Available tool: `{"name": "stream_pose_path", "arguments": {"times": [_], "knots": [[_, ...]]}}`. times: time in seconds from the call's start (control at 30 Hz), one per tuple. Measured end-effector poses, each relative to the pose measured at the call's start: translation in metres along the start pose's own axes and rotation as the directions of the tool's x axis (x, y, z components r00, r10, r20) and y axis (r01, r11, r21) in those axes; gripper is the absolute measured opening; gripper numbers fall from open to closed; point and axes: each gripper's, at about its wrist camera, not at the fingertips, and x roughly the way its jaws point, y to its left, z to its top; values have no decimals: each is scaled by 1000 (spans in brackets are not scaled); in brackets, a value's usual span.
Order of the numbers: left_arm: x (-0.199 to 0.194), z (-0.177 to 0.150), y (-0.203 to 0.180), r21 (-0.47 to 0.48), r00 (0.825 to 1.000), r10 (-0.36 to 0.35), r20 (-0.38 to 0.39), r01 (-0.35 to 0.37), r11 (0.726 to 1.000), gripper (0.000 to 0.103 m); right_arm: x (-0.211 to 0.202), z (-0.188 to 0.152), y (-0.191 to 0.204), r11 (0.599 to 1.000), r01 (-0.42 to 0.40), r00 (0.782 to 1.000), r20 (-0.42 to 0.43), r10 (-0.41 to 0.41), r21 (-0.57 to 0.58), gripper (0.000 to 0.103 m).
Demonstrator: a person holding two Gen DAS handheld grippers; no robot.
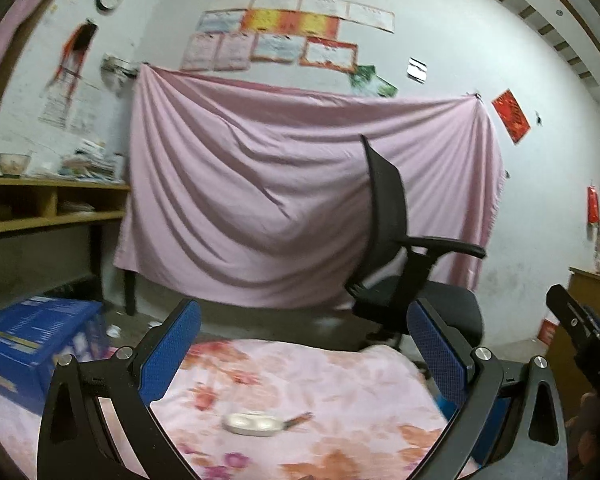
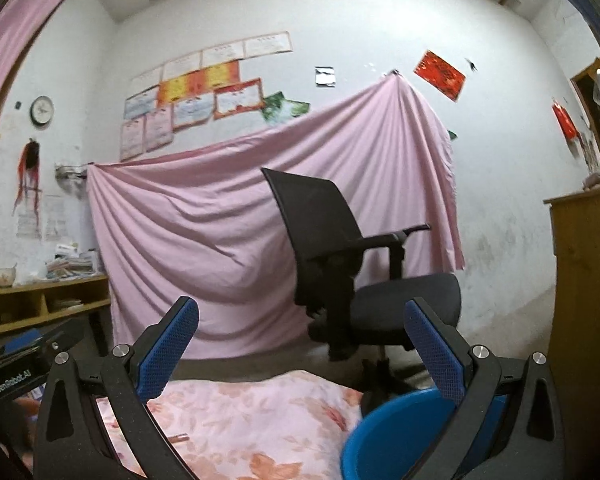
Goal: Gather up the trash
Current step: 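Move both tools back over the bed toward the white case and battery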
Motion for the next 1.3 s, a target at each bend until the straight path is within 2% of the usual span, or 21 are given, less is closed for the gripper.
{"name": "stream_pose_path", "arguments": {"times": [0.17,0.43,0.77,0.9,1.03,1.3], "knots": [[-9,-9,27,0,998,63,18,-63,998,101,4,-6,19,999,-39,999,-2,39,-24,103],[-2,-23,58,28,992,125,-1,-125,992,101,17,-21,53,988,-100,995,-33,97,-118,103],[9,-40,84,34,989,136,-54,-134,990,101,31,-44,83,966,-158,984,-114,137,-202,103],[22,-47,88,50,984,120,-130,-114,992,101,41,-52,84,968,-157,976,-180,122,-195,103],[43,-55,85,88,963,113,-244,-94,992,101,53,-57,77,976,-144,962,-252,100,-162,103],[89,-79,73,134,884,74,-461,-13,991,101,74,-70,66,986,-118,913,-403,62,-116,103]]}}
